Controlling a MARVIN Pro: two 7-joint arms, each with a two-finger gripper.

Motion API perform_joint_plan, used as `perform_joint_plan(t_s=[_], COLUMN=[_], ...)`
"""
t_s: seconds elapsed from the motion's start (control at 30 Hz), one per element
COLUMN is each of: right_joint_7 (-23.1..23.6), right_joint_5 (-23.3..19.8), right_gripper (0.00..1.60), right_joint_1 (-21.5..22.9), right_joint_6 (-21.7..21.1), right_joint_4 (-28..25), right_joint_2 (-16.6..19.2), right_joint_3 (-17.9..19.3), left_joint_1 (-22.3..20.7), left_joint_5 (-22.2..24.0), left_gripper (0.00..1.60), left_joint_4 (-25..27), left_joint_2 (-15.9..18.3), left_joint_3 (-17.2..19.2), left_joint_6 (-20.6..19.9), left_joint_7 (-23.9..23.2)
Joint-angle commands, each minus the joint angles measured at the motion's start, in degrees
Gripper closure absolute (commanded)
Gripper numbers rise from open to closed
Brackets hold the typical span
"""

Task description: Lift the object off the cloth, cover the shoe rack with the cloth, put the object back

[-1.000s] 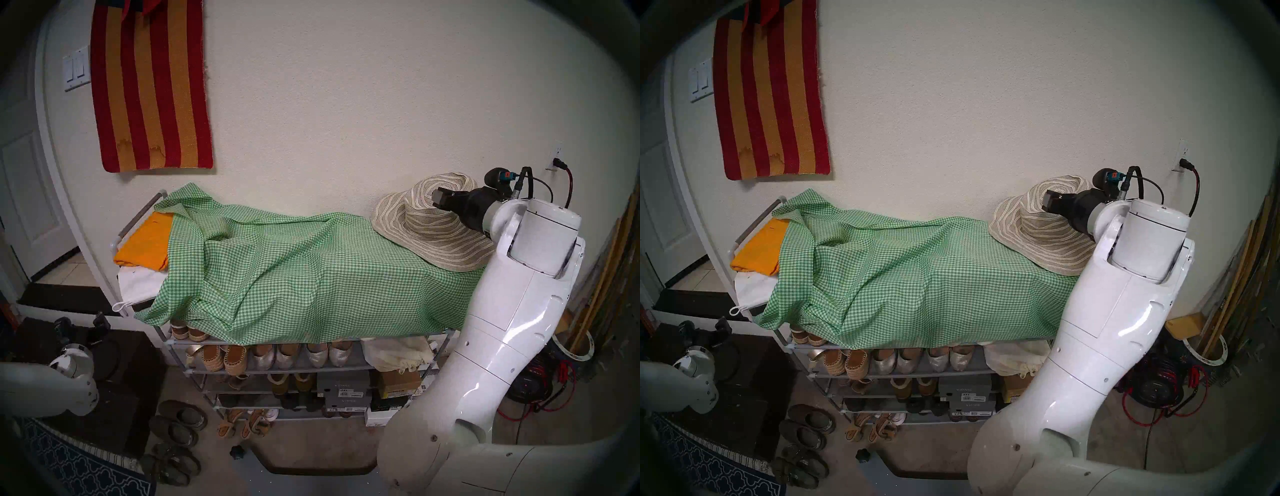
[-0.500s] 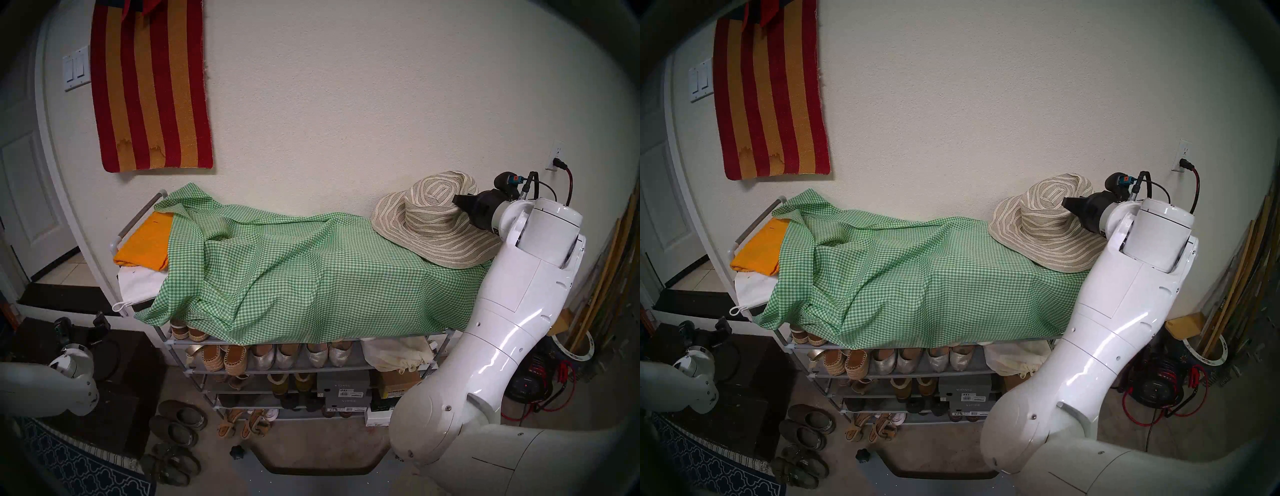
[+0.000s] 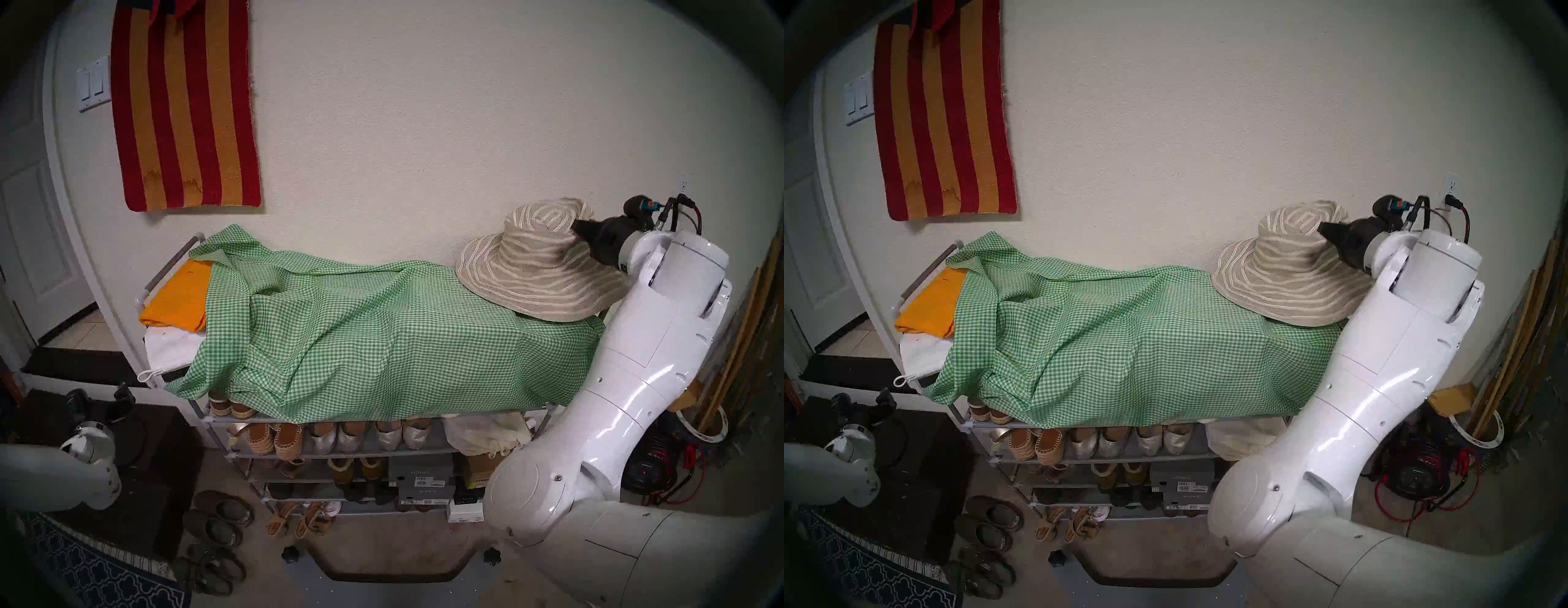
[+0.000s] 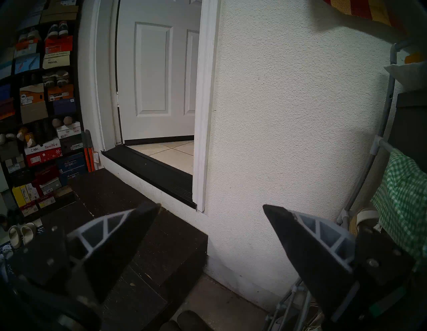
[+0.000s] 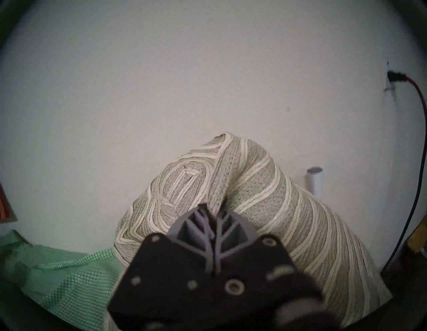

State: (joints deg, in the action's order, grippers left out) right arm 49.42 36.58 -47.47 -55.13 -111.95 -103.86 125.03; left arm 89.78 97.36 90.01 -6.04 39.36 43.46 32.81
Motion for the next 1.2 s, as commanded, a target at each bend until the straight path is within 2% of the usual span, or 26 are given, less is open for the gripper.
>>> perform_joint_plan(t_s=[0.0, 0.13, 0.17, 0.2, 0.37, 0.53, 0.77, 0.9, 1.1, 1.17], right_joint_7=[0.7, -0.6, -1.0, -1.2, -3.8, -7.2, -10.6, -11.2, -10.4, -8.9], right_joint_5=[-2.8, -3.8, -3.5, -4.3, -3.4, -4.6, -7.4, -7.3, -6.8, -5.9], right_gripper=[1.60, 1.60, 1.60, 1.60, 1.60, 1.60, 1.60, 1.60, 1.60, 1.60], right_joint_1=[6.6, 9.0, 10.2, 9.9, 13.5, 17.1, 20.8, 23.9, 23.2, 21.7], right_joint_6=[0.1, 0.1, 0.1, 0.1, 0.1, 0.1, 0.1, 0.1, 0.1, 0.1], right_joint_4=[-6.9, -10.5, -12.0, -11.9, -16.6, -18.2, -17.7, -16.2, -15.1, -14.8], right_joint_2=[-1.0, -0.9, -1.8, -1.0, -3.2, -4.4, -1.5, -0.6, 1.5, 3.4], right_joint_3=[-2.6, -2.9, -2.4, -2.7, -0.8, 1.7, 4.1, 6.7, 8.1, 8.4], left_joint_1=[-0.1, -0.1, -0.1, -0.1, -0.1, -0.1, -0.1, -0.1, -0.2, -0.2], left_joint_5=[0.0, 0.0, 0.0, 0.0, 0.0, 0.0, 0.0, 0.0, 0.0, 0.0], left_gripper=[0.00, 0.00, 0.00, 0.00, 0.00, 0.00, 0.00, 0.00, 0.00, 0.00], left_joint_4=[0.0, 0.0, 0.0, 0.0, -0.1, -0.1, -0.1, -0.1, 0.0, 0.0], left_joint_2=[0.0, 0.0, 0.0, 0.0, 0.0, 0.0, 0.0, 0.0, 0.0, 0.0], left_joint_3=[0.1, 0.1, 0.1, 0.1, 0.1, 0.1, 0.1, 0.1, 0.1, 0.1], left_joint_6=[-0.1, -0.1, -0.1, -0.1, -0.1, -0.2, -0.2, -0.2, -0.3, -0.3], left_joint_7=[0.1, 0.1, 0.1, 0.1, 0.1, 0.1, 0.2, 0.2, 0.3, 0.3])
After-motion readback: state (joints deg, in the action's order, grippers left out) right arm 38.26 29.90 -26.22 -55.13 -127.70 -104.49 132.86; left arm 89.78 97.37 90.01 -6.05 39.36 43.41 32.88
